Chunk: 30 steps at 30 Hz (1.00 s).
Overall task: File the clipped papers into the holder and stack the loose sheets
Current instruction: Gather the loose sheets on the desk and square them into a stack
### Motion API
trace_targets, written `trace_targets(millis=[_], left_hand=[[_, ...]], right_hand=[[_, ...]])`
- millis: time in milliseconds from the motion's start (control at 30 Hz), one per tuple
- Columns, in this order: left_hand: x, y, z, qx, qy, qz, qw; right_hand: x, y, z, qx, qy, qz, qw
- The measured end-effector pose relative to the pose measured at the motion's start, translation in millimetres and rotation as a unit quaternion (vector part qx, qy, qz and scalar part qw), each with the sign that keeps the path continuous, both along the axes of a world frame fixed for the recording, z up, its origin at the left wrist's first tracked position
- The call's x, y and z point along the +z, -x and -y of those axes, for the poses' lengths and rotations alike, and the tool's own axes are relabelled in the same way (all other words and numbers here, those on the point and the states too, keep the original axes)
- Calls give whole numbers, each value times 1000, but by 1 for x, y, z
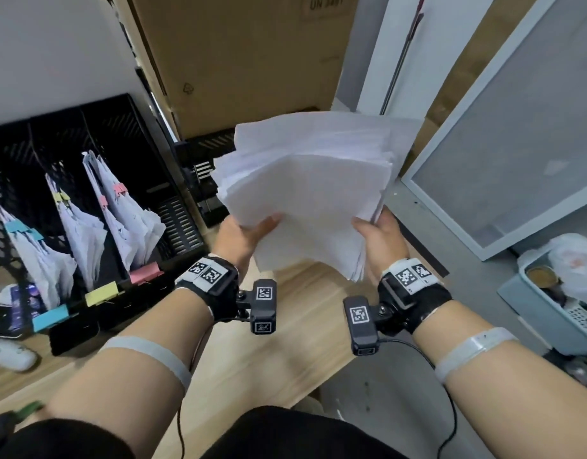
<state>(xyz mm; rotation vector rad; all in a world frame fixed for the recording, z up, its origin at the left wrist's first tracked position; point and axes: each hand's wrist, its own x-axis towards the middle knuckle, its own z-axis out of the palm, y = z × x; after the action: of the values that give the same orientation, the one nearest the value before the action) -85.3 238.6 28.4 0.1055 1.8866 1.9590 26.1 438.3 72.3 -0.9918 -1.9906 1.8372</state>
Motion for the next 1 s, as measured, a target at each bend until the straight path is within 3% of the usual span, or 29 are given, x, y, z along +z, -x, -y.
trace_targets(millis=[200, 433, 767, 1000], left_hand=[[-14, -19, -1, -46, 6, -8, 999], [2, -22, -16, -52, 6, -61, 997], [41, -9, -40, 117, -27, -37, 992], [48, -6, -53, 180, -19, 16, 983]], right_hand=[[-25, -14, 2, -46, 26, 38, 998], [-25, -9, -10, -58, 27, 33, 997], [-22, -9, -7, -42, 16, 26, 999], [-23, -9, -4, -48, 17, 21, 998]])
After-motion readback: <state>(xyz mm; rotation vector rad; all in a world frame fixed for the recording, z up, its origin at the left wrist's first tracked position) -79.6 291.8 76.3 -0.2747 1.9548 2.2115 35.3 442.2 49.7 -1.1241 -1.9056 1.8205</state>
